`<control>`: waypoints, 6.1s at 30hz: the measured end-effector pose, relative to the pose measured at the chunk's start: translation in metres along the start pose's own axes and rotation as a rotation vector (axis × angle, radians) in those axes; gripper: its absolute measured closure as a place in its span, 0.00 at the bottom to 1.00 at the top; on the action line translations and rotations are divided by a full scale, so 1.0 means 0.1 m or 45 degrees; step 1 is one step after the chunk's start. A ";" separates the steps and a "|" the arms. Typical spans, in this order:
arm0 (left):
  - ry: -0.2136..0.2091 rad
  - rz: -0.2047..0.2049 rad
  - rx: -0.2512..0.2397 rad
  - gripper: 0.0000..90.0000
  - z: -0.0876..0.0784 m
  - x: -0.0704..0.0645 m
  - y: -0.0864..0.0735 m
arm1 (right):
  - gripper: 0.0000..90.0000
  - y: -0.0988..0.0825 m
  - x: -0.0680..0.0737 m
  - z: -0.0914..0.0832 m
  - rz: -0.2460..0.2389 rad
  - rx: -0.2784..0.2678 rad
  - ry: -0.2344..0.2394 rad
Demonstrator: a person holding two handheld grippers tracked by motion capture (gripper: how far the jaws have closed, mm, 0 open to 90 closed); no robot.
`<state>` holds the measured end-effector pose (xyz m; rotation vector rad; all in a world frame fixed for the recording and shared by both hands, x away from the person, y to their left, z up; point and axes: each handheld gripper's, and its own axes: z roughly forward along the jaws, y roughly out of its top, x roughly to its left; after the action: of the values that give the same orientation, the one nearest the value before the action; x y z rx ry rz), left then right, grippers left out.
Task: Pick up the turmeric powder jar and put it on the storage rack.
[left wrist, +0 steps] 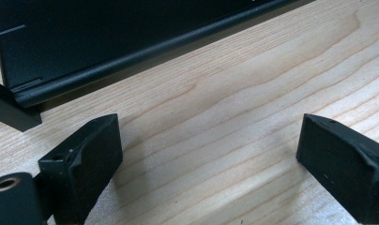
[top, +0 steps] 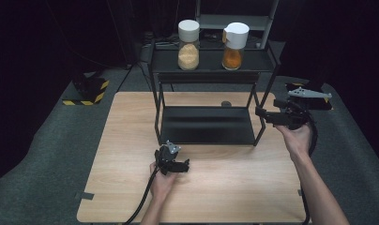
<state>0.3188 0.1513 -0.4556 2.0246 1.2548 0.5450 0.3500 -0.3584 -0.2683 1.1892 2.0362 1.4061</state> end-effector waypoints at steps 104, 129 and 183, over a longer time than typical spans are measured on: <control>0.000 0.001 0.001 0.08 0.00 0.00 0.00 | 0.10 -0.92 0.18 0.54 0.018 0.121 -0.031; 0.000 0.001 0.001 0.08 0.00 0.00 0.00 | 0.10 -1.09 0.20 0.68 0.022 0.179 -0.053; 0.001 0.001 0.001 0.08 0.00 0.00 0.00 | 0.09 -1.45 0.35 0.95 -0.065 0.347 -0.113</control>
<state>0.3187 0.1511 -0.4556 2.0255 1.2549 0.5460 0.3371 -0.2963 -0.4327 1.2719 2.2293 1.0568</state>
